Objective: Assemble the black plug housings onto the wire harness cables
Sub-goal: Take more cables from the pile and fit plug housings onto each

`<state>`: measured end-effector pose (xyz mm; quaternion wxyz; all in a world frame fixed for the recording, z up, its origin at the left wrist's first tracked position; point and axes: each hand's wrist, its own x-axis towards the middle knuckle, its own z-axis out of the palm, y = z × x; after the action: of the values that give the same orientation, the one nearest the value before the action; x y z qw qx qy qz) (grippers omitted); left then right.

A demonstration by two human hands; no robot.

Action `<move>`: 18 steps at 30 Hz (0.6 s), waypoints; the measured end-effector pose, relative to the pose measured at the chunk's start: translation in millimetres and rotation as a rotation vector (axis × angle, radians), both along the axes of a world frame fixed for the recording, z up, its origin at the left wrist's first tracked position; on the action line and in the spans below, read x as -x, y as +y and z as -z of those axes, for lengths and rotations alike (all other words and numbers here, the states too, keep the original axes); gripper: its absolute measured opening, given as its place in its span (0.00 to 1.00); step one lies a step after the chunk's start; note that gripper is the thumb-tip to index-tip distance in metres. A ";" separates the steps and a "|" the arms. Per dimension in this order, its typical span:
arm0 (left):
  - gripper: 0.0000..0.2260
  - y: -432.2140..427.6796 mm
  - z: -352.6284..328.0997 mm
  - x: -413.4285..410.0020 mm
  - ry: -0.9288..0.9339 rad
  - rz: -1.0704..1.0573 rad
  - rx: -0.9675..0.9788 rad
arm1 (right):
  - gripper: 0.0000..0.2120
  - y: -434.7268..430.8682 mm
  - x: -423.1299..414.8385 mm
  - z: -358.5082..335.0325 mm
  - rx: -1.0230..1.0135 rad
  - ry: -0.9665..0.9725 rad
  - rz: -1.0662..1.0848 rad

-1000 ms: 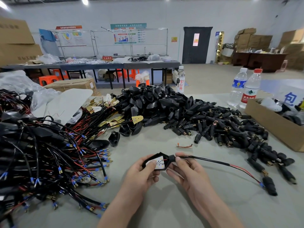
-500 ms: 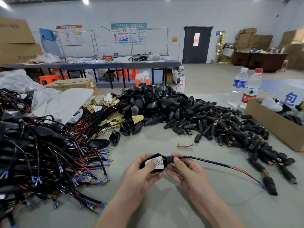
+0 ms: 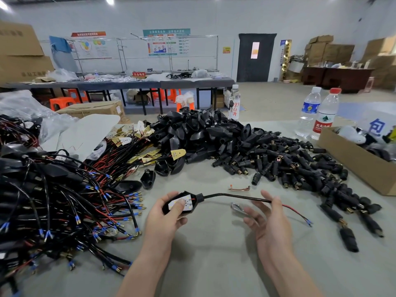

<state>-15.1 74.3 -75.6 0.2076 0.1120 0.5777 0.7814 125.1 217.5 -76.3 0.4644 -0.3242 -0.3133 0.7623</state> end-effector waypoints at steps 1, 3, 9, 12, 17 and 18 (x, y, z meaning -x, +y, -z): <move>0.09 -0.5 0.0 1.0 0.002 -0.007 0.007 | 0.13 0.8 -1.5 0.3 -0.007 -0.013 0.031; 0.09 -0.8 0.3 2.5 0.001 -0.020 0.020 | 0.11 2.0 -3.5 1.0 -0.039 -0.032 0.065; 0.10 -1.2 3.5 6.2 0.029 -0.070 0.045 | 0.06 4.9 -6.1 -1.0 -0.134 -0.083 0.130; 0.10 -4.3 2.9 6.6 0.092 -0.071 0.083 | 0.05 5.4 -7.5 -1.6 -0.162 -0.111 0.161; 0.11 -9.5 0.2 2.1 0.284 -0.059 0.199 | 0.05 4.0 -8.4 -2.5 -0.174 -0.119 0.165; 0.11 -9.3 -0.2 1.3 0.310 -0.061 0.217 | 0.05 3.7 -8.0 -2.8 -0.173 -0.112 0.162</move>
<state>-16.5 65.0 -75.4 0.1033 0.1904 0.6866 0.6940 133.1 221.3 -73.5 0.5323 -0.3491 -0.3761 0.6733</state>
